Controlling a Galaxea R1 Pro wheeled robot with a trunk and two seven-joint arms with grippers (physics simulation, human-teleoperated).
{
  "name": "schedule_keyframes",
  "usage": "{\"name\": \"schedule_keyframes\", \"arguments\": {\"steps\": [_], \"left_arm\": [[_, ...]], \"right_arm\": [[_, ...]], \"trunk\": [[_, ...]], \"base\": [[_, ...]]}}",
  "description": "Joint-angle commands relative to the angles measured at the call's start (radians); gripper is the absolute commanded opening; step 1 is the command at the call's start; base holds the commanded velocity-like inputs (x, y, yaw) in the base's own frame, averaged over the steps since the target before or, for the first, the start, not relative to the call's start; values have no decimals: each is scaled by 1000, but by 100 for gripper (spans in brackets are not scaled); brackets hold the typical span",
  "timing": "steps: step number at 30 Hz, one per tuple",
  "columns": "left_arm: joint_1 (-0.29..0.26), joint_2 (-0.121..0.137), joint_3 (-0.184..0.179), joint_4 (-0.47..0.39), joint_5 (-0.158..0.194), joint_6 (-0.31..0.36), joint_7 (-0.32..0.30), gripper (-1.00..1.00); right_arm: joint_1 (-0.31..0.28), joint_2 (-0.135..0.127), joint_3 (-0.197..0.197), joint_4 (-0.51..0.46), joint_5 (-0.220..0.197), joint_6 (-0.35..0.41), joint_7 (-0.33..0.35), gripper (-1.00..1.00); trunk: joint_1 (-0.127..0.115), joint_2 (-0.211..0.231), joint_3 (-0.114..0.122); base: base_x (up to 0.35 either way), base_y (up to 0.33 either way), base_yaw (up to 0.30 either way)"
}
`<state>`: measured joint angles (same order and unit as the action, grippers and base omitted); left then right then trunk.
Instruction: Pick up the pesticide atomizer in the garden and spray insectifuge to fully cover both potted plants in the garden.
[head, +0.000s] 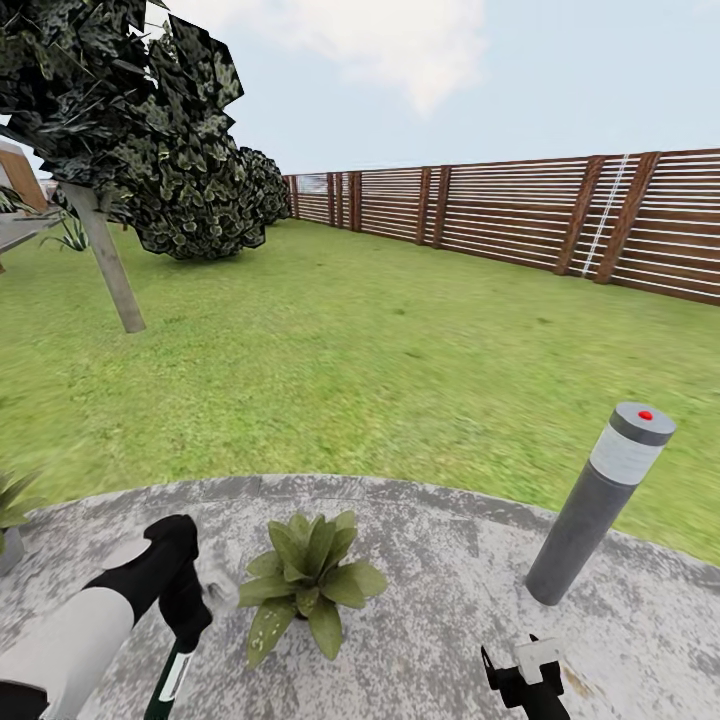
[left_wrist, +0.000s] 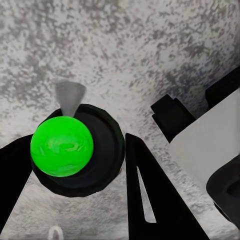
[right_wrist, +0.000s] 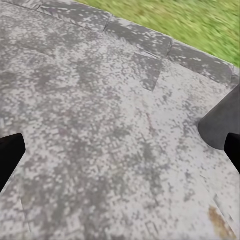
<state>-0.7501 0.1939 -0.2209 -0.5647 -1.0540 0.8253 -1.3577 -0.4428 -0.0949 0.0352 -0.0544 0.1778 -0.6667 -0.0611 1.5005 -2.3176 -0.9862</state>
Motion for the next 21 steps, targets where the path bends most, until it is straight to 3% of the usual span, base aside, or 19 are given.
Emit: {"name": "schedule_keyframes", "arguments": {"steps": [1,11,21], "left_arm": [[-3,0,-4,-5,-4,10,-8,-100],[-15,-10,-5,-8,-4,12,-8,-100],[-1,2,-6,7,-4,8,12,-100]], "right_arm": [[-1,0,3,1,6,-2,-6,100],[-1,0,3,1,6,-2,-6,100],[-1,0,3,1,6,-2,-6,100]], "trunk": [[0,0,-1],[0,0,-1],[0,0,-1]], "base": [[0,0,0],[0,0,0],[0,0,0]]}}
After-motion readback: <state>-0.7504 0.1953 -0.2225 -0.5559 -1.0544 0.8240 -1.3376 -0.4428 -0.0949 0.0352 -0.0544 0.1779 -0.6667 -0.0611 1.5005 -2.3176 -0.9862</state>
